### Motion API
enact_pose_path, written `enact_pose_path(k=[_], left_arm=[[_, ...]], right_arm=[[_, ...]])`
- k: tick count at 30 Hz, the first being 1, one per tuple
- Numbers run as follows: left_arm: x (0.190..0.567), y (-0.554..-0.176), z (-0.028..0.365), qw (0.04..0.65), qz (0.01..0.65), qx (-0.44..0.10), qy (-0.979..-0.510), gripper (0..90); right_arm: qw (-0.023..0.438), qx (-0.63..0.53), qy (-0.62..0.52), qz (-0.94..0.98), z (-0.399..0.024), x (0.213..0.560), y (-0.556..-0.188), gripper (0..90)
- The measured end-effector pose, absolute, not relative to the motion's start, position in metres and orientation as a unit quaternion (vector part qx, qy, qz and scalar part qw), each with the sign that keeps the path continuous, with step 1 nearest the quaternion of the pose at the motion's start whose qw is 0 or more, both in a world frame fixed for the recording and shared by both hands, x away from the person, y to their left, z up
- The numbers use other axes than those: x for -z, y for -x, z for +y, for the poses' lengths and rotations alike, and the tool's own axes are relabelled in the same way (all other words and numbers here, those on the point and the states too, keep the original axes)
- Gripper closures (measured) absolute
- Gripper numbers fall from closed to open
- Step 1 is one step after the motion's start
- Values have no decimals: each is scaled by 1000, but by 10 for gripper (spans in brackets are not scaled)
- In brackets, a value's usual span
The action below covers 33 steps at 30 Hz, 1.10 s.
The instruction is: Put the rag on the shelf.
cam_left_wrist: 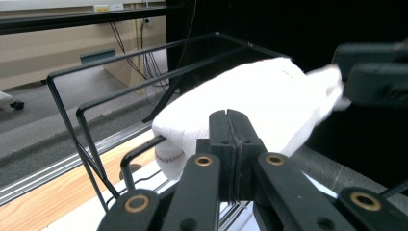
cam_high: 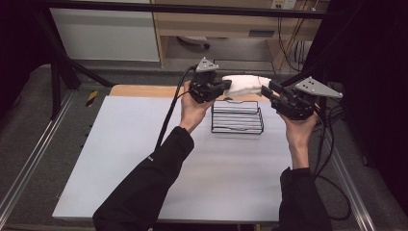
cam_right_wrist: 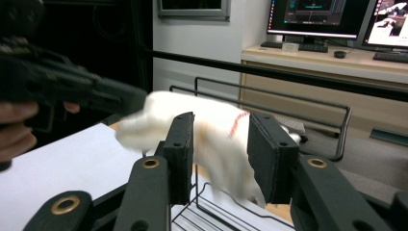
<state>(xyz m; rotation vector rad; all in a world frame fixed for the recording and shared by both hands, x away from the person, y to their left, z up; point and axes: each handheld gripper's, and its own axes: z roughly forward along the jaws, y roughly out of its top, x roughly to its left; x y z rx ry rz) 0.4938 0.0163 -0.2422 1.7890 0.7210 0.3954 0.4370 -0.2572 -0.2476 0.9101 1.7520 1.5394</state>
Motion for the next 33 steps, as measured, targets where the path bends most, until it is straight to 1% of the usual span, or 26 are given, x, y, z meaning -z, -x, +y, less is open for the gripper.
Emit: enact_pose_path(k=[1, 2, 5, 7, 10, 12, 18, 23, 29, 30, 33], left_arm=[[243, -494, 16, 552, 305, -168, -757, 893], [245, -494, 16, 550, 305, -168, -759, 893], [250, -494, 15, 545, 306, -169, -762, 892], [253, -495, 15, 542, 306, -168, -764, 892], [258, -495, 14, 539, 304, -171, -767, 893], [260, -496, 14, 538, 304, -172, -767, 892], [266, -500, 10, 535, 308, -175, -767, 891], [266, -496, 11, 538, 301, -175, -768, 877], [264, -485, 22, 538, 288, -177, -772, 803], [264, -482, 24, 537, 286, -179, -773, 787], [267, -476, 32, 530, 283, -179, -779, 717]], right_arm=[[313, -585, -343, 664, -256, 246, -437, 626], [313, -585, -342, 665, -256, 244, -437, 653], [301, -576, -350, 675, -249, 244, -441, 789], [289, -563, -362, 685, -246, 248, -446, 845], [278, -547, -384, 690, -243, 262, -454, 884], [276, -542, -394, 689, -244, 269, -457, 888], [282, -533, -410, 684, -248, 282, -465, 887], [285, -541, -403, 682, -250, 281, -462, 866], [280, -549, -389, 684, -250, 274, -450, 761], [279, -552, -385, 686, -250, 273, -448, 747], [270, -554, -382, 689, -248, 272, -443, 666]])
